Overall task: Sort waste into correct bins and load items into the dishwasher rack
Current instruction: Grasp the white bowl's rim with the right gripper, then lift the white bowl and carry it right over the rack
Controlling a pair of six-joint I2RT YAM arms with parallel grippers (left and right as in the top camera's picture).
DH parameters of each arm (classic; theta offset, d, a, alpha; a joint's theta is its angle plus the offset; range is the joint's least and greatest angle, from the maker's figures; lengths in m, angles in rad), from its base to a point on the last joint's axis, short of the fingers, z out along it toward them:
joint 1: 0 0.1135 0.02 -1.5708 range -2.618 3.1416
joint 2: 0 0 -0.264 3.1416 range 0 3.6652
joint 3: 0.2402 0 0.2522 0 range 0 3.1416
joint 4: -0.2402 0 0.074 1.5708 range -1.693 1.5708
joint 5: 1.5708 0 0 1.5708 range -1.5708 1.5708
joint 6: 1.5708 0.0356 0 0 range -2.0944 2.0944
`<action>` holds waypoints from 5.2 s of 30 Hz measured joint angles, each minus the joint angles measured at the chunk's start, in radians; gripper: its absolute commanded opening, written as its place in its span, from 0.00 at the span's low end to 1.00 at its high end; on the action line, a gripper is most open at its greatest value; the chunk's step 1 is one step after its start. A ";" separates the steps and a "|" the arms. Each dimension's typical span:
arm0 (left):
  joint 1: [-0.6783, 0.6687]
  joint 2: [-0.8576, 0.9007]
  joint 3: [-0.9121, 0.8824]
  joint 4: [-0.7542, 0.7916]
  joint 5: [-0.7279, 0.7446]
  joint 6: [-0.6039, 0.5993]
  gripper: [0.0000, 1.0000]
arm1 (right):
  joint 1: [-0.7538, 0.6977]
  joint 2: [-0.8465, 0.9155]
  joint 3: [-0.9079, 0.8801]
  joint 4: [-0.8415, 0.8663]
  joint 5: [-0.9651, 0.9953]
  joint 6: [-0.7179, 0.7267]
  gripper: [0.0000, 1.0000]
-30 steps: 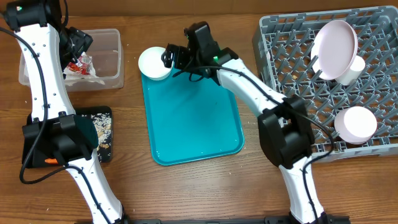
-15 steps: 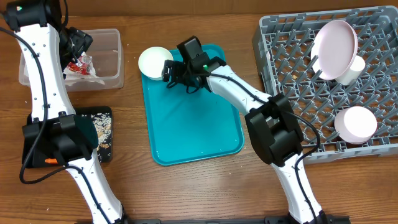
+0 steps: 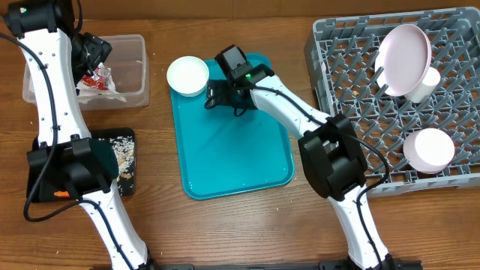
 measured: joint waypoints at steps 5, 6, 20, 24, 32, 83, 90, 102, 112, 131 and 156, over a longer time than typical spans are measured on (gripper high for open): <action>0.000 0.000 0.000 0.000 0.000 0.000 1.00 | -0.004 0.009 0.068 0.067 -0.163 -0.010 1.00; 0.000 0.000 0.000 0.000 0.000 0.000 1.00 | -0.003 0.009 0.078 0.092 -0.180 -0.010 1.00; 0.000 0.000 0.000 0.000 0.000 0.000 1.00 | 0.016 0.056 0.102 0.239 -0.100 0.045 1.00; 0.000 0.000 0.000 0.000 0.000 0.000 1.00 | 0.016 0.111 0.102 0.236 -0.082 0.057 1.00; 0.000 0.000 0.000 0.000 0.000 0.000 1.00 | 0.015 0.116 0.146 0.105 -0.010 0.057 1.00; 0.000 0.000 0.000 0.000 0.000 0.000 1.00 | 0.086 -0.026 0.323 -0.317 -0.056 -0.388 0.97; 0.000 0.000 0.000 0.000 0.000 0.000 1.00 | 0.082 0.032 0.298 -0.304 -0.049 -0.377 0.82; 0.000 0.000 0.000 0.000 0.000 0.000 1.00 | 0.082 0.085 0.242 -0.283 -0.043 -0.357 0.47; 0.000 0.000 0.000 0.000 0.000 0.000 1.00 | 0.082 0.085 0.242 -0.288 -0.042 -0.317 0.15; 0.000 0.000 0.000 0.000 0.000 0.000 1.00 | 0.028 0.012 0.327 -0.401 -0.224 -0.270 0.04; 0.000 0.000 0.000 0.000 0.000 0.000 1.00 | -0.768 -0.406 0.320 -0.943 -0.736 -0.658 0.04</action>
